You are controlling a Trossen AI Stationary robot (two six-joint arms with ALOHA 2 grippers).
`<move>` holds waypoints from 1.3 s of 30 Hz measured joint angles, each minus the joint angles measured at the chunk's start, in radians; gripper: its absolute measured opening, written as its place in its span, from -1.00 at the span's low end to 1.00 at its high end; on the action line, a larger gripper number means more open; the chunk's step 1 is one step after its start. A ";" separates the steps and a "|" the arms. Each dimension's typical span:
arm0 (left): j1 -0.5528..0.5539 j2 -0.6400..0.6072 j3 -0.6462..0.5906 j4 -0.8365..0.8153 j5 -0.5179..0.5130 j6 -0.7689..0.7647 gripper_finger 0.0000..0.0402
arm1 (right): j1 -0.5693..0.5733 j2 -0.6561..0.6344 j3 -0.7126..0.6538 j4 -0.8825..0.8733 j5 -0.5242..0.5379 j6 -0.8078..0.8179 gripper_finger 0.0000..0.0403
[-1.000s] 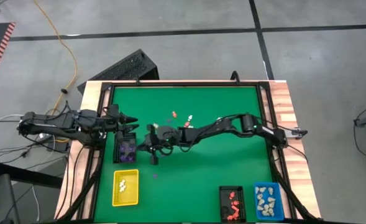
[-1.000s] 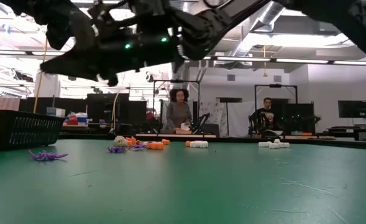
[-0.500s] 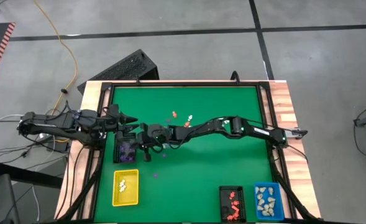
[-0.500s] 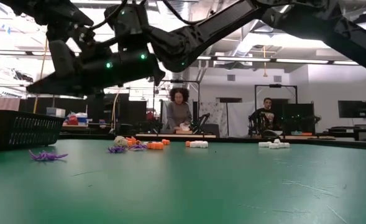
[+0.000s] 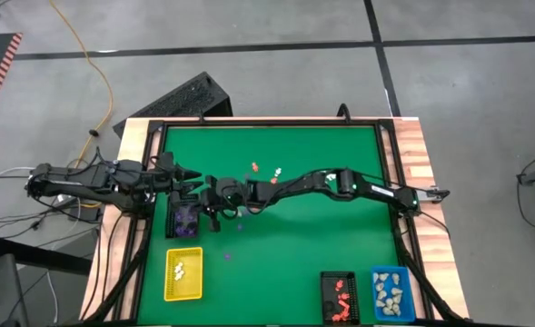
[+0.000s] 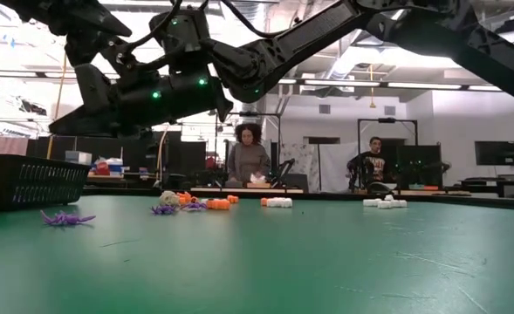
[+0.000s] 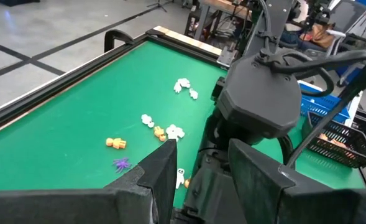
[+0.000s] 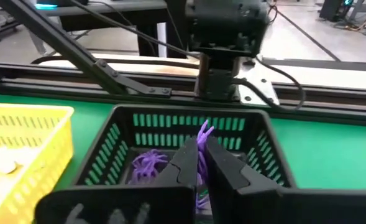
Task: Sort Halloween decoration
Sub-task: Put the purple spider toy into the top black basket
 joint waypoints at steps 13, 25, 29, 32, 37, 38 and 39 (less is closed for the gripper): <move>0.000 0.000 0.000 0.000 -0.022 0.016 -0.33 | -0.024 0.000 0.000 -0.001 -0.025 -0.001 -0.35; 0.000 -0.001 0.000 -0.003 -0.020 0.018 -0.33 | -0.071 -0.105 0.000 -0.463 0.154 -0.114 -0.20; 0.000 -0.001 0.000 -0.010 -0.017 0.029 -0.33 | -0.101 -0.162 0.000 -0.672 0.161 -0.127 -0.23; 0.000 0.000 0.000 -0.014 -0.017 0.034 -0.33 | -0.110 -0.224 0.001 -0.832 0.178 -0.202 -0.25; 0.000 0.000 0.000 -0.031 -0.022 0.041 -0.33 | -0.139 -0.305 -0.074 -0.960 0.168 -0.305 -0.30; 0.000 0.000 0.000 -0.031 -0.022 0.042 -0.33 | -0.151 -0.325 -0.116 -0.947 0.150 -0.309 -0.31; 0.000 -0.001 0.000 -0.030 -0.022 0.042 -0.33 | -0.163 -0.349 -0.169 -0.893 0.125 -0.303 -0.32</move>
